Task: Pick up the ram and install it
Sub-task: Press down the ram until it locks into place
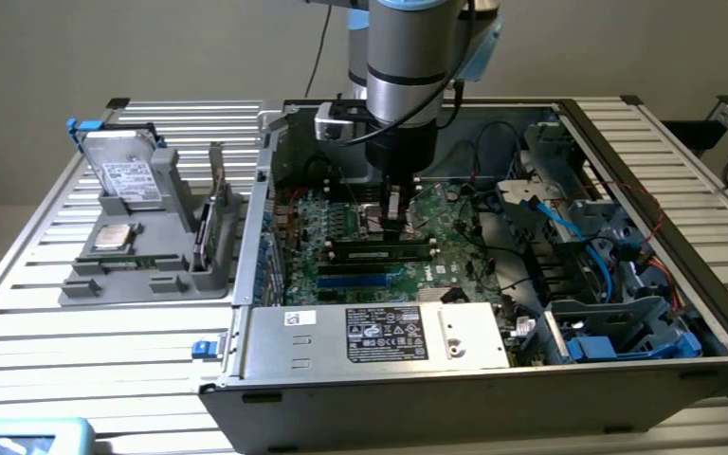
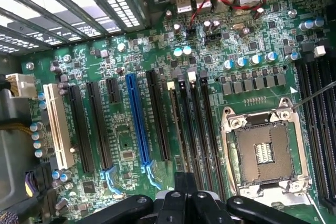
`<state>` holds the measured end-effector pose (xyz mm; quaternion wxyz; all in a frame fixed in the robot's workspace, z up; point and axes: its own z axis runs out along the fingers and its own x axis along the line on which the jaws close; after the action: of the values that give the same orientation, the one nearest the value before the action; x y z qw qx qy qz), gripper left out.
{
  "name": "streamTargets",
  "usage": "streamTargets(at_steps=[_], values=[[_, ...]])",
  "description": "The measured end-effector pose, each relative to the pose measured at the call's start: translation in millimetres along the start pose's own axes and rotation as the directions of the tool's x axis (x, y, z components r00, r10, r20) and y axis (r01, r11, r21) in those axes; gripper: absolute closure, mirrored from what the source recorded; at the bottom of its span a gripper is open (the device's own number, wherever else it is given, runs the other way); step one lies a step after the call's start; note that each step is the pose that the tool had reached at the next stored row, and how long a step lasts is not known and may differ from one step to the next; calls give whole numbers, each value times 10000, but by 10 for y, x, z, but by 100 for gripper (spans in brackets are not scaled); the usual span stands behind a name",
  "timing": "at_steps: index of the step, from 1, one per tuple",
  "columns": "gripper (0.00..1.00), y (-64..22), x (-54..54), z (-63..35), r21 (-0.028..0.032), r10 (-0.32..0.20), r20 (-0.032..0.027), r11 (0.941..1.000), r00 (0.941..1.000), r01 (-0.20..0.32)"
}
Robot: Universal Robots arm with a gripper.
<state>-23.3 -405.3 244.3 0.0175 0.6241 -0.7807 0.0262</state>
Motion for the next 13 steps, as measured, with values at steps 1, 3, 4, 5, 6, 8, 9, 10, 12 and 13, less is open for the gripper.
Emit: streamTargets(at_steps=[1,3,4,5,6,8,9,10,12,13], values=[[89,0,0,0,-2,122,-1,9999,9999,-122],[89,0,0,1,-10,386,-4,9993,9993,-386],[89,0,0,1,-14,521,-6,9986,9986,-521],[89,0,0,1,-18,655,-8,9979,9979,-655],[89,0,0,1,-23,789,-10,9969,9969,-789],[89,0,0,2,-31,1057,-15,9944,9944,-1057],[89,0,0,2,-35,1189,-17,9929,9929,-1189],[89,0,0,2,-40,1320,-19,9912,9912,-1321],[89,0,0,3,-49,1583,-24,9874,9874,-1583],[89,0,-1,3,-54,1712,-26,9852,9852,-1712]])
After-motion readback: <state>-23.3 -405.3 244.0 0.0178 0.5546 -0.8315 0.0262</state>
